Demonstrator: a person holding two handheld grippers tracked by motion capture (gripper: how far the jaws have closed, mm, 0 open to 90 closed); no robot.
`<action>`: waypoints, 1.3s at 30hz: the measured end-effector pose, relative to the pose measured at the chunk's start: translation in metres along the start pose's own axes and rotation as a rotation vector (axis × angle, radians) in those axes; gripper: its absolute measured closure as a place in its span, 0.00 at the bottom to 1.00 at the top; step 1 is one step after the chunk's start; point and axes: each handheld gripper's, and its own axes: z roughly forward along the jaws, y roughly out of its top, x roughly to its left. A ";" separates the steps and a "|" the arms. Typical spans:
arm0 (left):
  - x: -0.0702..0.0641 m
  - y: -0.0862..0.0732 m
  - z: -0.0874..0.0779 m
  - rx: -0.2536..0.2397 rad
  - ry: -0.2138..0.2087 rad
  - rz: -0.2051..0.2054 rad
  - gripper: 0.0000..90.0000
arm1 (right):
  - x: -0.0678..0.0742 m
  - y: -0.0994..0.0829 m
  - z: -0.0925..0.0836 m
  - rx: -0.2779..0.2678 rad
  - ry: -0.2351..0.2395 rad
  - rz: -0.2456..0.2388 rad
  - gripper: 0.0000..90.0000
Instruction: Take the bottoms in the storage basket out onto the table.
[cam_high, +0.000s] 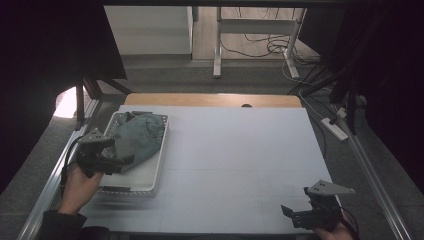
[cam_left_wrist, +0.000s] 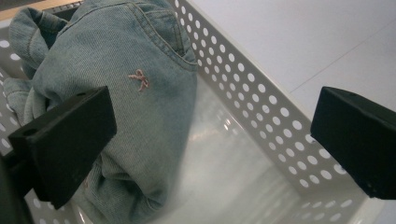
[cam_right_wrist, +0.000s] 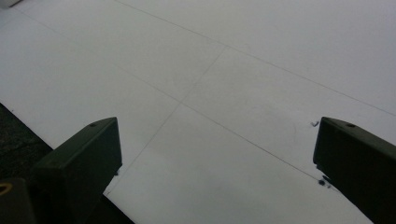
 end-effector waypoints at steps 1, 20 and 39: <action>0.001 0.001 0.002 0.004 -0.003 -0.001 0.00 | 0.000 0.000 0.000 0.000 0.000 0.001 0.02; 0.028 0.017 0.015 0.024 0.011 -0.072 0.00 | 0.000 0.000 0.001 0.003 0.003 0.001 0.02; 0.056 0.034 0.049 0.106 0.081 -0.145 0.00 | -0.001 0.001 0.001 0.009 0.007 0.003 0.02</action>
